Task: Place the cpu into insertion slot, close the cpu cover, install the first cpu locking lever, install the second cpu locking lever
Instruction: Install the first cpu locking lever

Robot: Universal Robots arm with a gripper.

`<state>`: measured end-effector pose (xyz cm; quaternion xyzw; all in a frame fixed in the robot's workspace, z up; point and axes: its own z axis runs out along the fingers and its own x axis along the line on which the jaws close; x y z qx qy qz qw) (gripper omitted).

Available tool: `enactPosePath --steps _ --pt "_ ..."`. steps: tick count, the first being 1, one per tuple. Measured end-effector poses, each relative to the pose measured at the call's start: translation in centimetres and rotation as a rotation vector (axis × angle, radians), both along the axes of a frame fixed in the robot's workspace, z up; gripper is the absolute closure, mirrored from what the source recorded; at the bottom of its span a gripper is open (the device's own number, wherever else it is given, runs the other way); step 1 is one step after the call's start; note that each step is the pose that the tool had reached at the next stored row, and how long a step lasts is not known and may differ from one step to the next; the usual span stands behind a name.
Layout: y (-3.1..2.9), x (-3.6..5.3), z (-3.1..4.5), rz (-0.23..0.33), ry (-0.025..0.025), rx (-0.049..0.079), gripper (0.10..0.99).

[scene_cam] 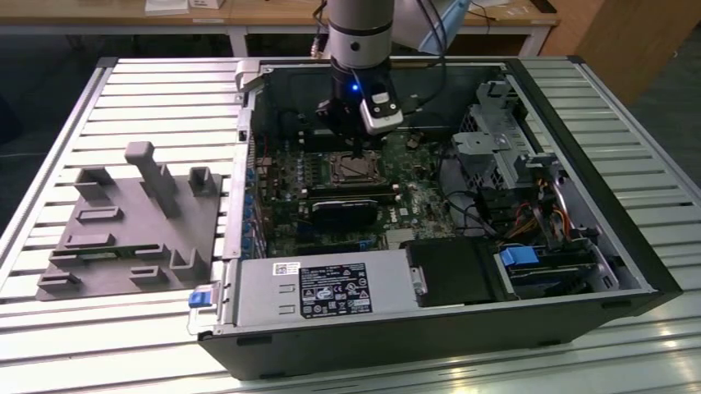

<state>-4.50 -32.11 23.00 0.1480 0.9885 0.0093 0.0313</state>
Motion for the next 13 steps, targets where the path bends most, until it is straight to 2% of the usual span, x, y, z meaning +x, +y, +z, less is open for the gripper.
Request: enactPosePath --steps 7,13 --pt "-0.65 -0.01 0.05 0.012 0.0002 0.0 0.98" --pt "-0.66 0.0 0.92 0.012 0.0001 0.003 0.98"
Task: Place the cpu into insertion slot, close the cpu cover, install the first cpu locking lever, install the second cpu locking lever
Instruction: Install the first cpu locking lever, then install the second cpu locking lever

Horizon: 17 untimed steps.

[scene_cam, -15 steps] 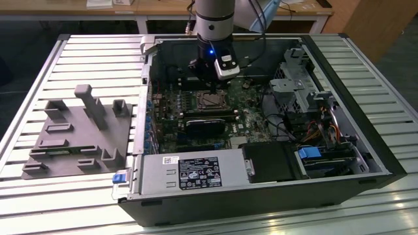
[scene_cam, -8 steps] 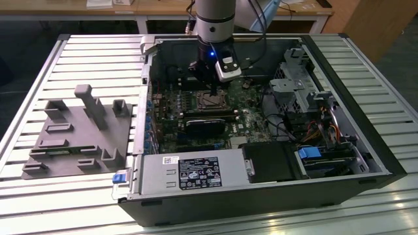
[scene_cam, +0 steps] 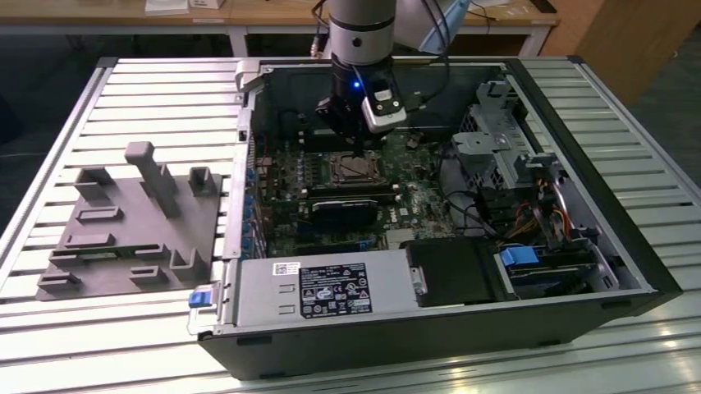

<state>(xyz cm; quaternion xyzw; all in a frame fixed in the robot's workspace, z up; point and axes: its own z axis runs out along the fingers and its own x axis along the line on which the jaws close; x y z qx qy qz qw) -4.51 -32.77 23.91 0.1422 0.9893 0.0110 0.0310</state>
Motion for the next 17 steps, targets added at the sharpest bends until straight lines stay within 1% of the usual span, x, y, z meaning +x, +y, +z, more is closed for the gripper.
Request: enactPosePath --steps 10,14,17 --pt "-0.03 0.0 0.09 0.0 0.0001 0.0 0.98" --pt "-0.24 0.01 0.08 0.0 0.0 0.0 0.98" --pt "-0.58 0.02 0.08 0.0 0.0 0.0 0.98"
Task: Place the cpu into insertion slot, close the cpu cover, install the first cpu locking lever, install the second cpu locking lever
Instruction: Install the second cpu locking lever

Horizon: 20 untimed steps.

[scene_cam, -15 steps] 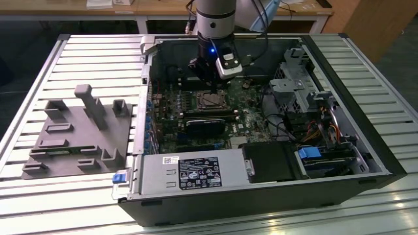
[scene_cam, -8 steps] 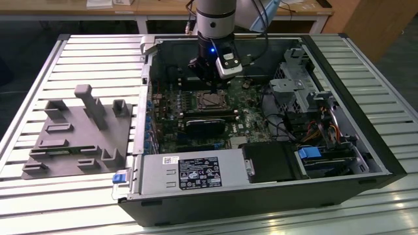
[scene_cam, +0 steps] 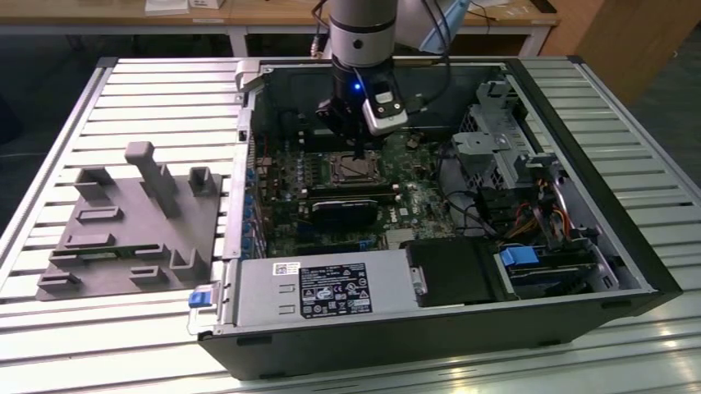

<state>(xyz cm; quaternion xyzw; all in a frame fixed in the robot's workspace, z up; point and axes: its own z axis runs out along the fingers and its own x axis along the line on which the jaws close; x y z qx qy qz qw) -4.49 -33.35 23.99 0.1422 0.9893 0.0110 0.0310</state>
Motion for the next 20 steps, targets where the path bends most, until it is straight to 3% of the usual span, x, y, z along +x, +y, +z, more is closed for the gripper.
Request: enactPosePath --steps 13,20 --pt "-2.0 0.0 -0.03 0.002 0.0 0.0 0.98" --pt "-2.3 0.0 -0.33 0.055 0.0 0.0 0.98"
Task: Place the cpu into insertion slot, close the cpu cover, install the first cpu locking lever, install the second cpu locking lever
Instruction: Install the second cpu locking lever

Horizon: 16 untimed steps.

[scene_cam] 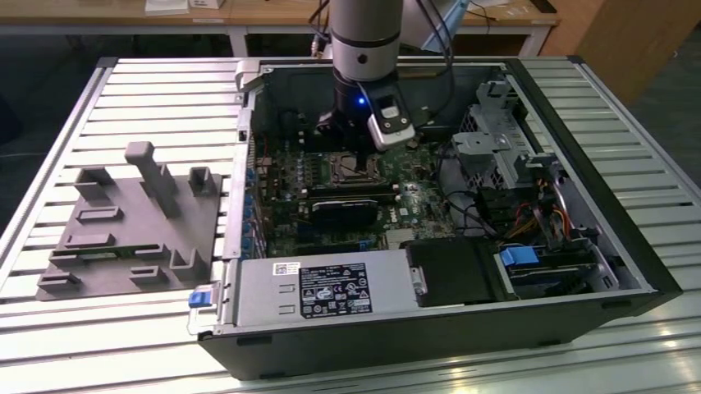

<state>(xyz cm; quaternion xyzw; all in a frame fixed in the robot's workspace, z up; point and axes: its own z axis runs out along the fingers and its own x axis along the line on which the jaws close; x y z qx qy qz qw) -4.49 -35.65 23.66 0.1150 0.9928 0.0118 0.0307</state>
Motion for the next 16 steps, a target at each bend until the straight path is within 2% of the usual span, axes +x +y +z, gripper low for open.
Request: enactPosePath --steps 11,16 --pt "-0.59 -0.15 -0.63 0.089 -0.0001 0.0 0.98" --pt "-0.76 -0.86 -1.13 0.114 0.0 0.001 0.98"
